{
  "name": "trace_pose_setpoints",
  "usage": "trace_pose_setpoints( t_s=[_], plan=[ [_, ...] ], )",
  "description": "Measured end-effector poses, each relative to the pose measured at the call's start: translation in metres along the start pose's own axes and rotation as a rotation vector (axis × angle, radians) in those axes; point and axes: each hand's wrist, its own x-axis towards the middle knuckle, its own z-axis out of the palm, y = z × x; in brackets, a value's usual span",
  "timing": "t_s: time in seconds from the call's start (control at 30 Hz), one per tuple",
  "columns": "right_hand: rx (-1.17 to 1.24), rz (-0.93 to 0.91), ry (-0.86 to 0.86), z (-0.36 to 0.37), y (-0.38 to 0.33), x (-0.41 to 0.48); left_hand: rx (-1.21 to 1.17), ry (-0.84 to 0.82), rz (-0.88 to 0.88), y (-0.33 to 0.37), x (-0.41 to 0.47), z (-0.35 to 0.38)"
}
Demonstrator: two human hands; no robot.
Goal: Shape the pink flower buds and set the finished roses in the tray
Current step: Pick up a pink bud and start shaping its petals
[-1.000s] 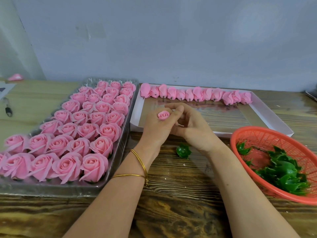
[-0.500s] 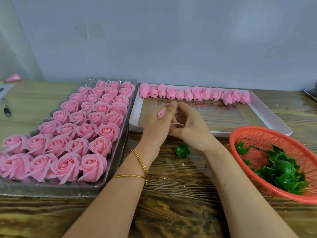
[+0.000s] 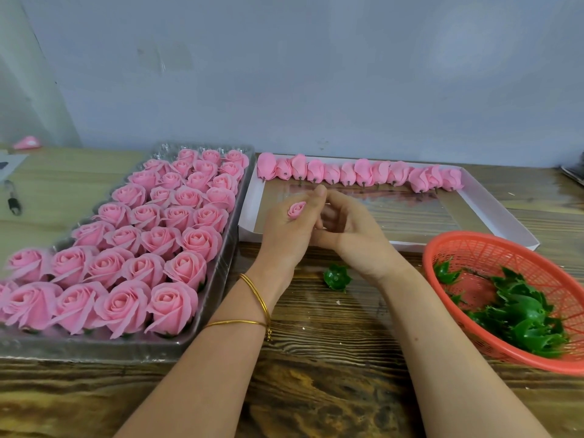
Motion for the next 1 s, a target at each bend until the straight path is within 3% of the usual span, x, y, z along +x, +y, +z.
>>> trace_pose_setpoints(
  t_s=[0.33,0.57,1.0],
  plan=[
    [-0.090,-0.016,0.073,0.0034,0.0020,0.0008,-0.027,0.074,-0.034,0.0021,-0.0001,0.0036],
    [-0.029,-0.038,0.013,0.0006,-0.0014,-0.0014,-0.014,-0.021,0.028,-0.0002,-0.0004,-0.0002],
    [-0.053,-0.009,0.026,0.0009,-0.0008,-0.0001,-0.014,0.023,0.012,-0.0030,0.0029,0.0000]
  ],
)
